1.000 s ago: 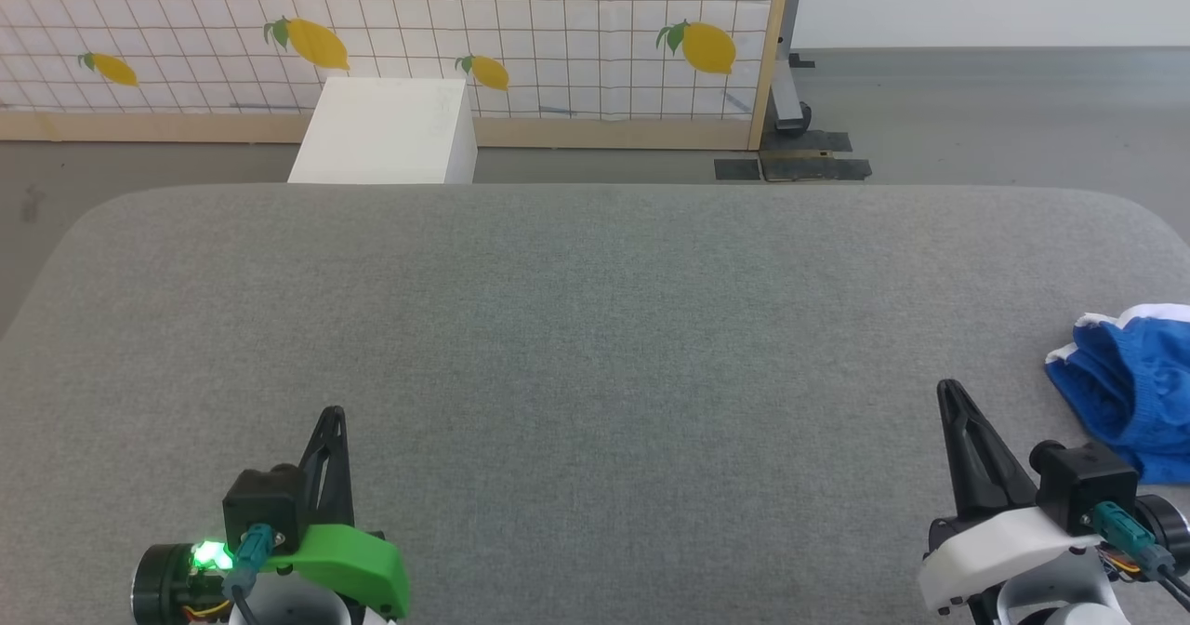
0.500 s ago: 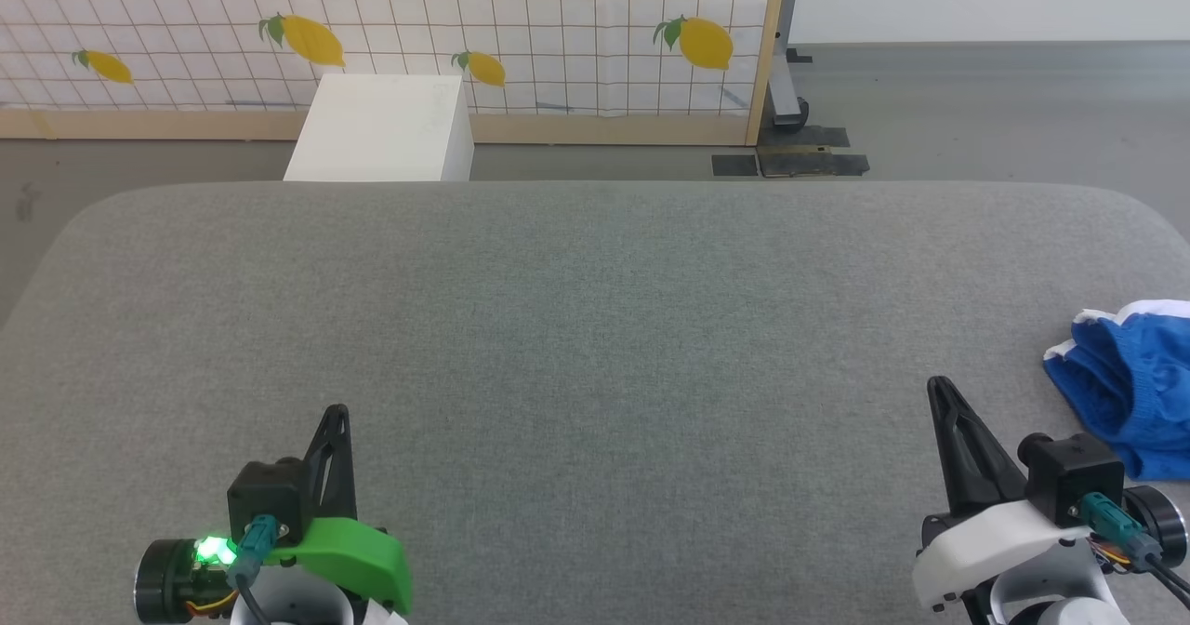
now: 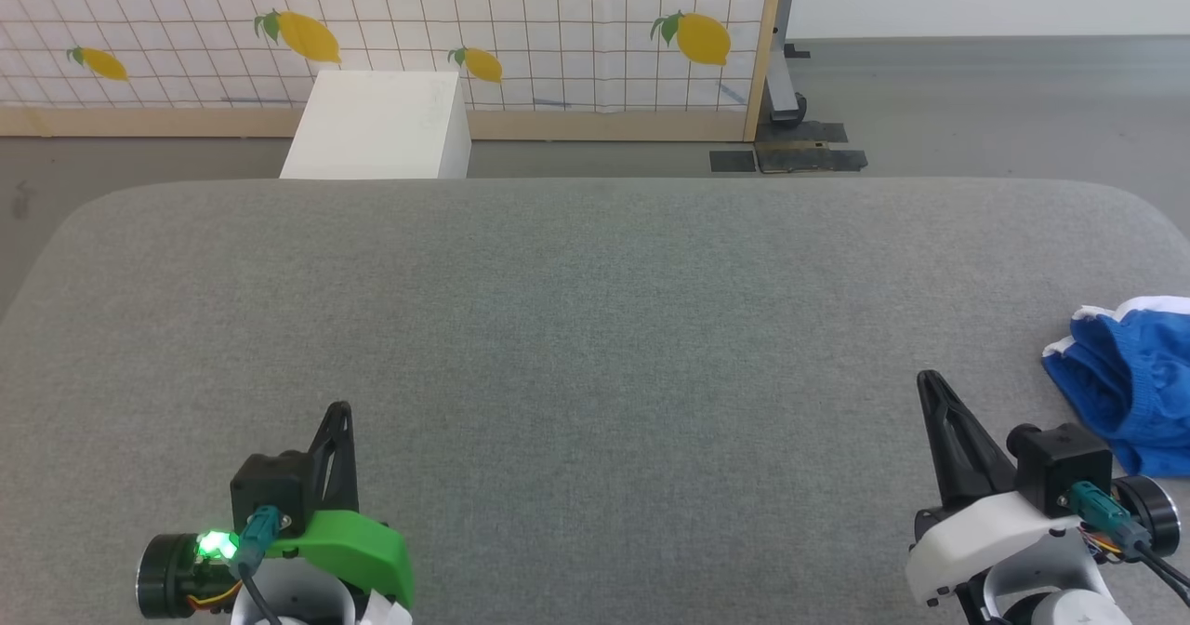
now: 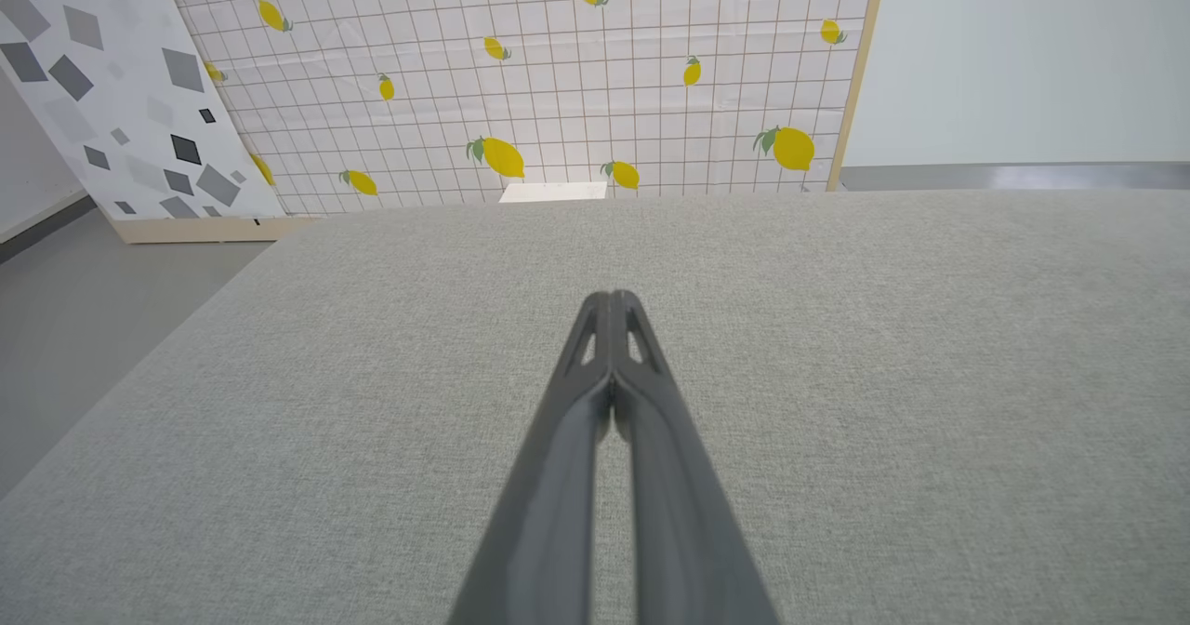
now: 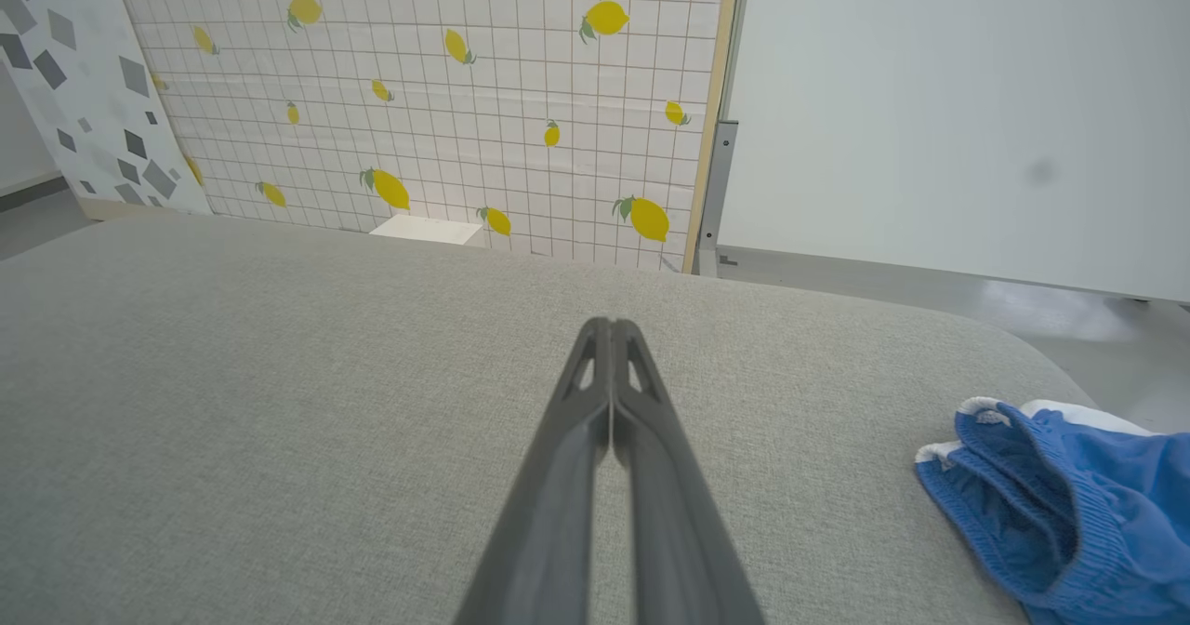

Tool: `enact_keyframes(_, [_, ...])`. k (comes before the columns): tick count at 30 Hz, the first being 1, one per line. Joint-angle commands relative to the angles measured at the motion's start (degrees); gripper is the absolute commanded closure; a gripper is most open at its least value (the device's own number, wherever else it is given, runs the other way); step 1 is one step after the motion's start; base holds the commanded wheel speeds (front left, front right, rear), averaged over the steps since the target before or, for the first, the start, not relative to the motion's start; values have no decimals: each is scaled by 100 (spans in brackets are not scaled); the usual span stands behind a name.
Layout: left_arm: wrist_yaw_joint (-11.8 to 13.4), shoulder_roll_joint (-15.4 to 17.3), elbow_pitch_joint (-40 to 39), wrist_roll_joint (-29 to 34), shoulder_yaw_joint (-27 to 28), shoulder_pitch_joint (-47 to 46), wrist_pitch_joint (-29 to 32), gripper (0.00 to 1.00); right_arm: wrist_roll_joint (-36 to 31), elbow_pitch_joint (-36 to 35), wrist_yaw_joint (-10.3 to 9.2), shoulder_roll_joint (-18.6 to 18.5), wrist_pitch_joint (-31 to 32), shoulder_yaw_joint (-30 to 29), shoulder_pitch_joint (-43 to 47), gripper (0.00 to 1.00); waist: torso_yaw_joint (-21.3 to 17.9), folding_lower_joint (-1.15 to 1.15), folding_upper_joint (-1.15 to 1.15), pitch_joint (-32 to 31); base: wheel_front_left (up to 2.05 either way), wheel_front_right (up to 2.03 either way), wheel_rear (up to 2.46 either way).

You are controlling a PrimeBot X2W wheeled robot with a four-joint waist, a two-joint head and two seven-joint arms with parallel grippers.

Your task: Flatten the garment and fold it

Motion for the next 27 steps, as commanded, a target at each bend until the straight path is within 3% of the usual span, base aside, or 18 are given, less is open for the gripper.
enact_keyframes(1, [-42,-34,-37,77,-2,-119,45,100,-69,-44,-8,13,42,20,-83,100,-2,0,0,3,0,0,0])
enact_keyframes(27, [-48,-47,-77,99,-10,-156,196,100,-136,-94,-9,15,193,80,-121,100,-23,0,0,30,0,0,0])
